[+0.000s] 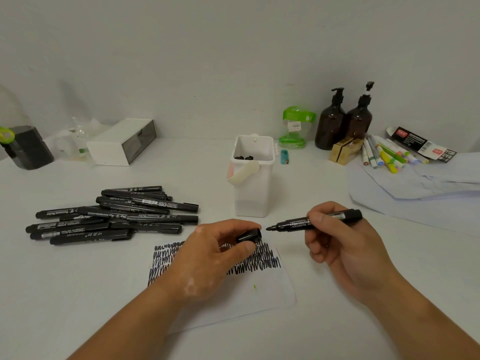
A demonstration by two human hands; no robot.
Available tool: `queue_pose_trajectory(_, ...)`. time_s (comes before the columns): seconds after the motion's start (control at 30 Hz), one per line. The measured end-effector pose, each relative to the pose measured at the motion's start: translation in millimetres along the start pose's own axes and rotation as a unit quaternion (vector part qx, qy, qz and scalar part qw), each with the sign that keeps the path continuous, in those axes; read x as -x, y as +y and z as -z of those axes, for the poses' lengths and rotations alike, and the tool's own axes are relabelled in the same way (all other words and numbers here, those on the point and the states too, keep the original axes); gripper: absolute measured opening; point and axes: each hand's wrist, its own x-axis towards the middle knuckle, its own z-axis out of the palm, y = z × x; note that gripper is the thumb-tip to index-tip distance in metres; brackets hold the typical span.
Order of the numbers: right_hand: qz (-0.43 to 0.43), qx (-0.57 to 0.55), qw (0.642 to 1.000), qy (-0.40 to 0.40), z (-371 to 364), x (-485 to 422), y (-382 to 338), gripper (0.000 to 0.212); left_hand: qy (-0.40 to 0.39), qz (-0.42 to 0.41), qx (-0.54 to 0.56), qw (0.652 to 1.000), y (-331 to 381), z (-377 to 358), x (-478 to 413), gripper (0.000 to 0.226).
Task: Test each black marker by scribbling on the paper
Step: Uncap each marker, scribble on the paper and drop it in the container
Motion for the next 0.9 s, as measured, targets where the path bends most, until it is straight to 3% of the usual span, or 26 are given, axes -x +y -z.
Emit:
queue_pose_trajectory(0.17, -0.001, 0.045, 0.999, -0.024, -1, 1, 3, 0.004, -0.018, -0.008, 0.017, 1.000, -1, -2, 1, 0.026)
queue_pose_trajectory(0.43, -0.015, 0.145, 0.988, -0.042, -5, 4, 1, 0.036, -0.047, -0.050, 0.067, 0.995, -1, -5, 2, 0.016)
queue_pose_trajectory(0.67, -0.015, 0.190, 0.979, -0.080, -13, 8, 3, 0.017, -0.050, -0.053, 0.162, 0.984, 4, -13, 5, 0.020)
queue_pose_trajectory(0.9, 0.039, 0.212, 0.975, -0.044, -22, 10, 7, 0.008, -0.042, -0.024, 0.230, 0.972, 10, -18, 7, 0.025)
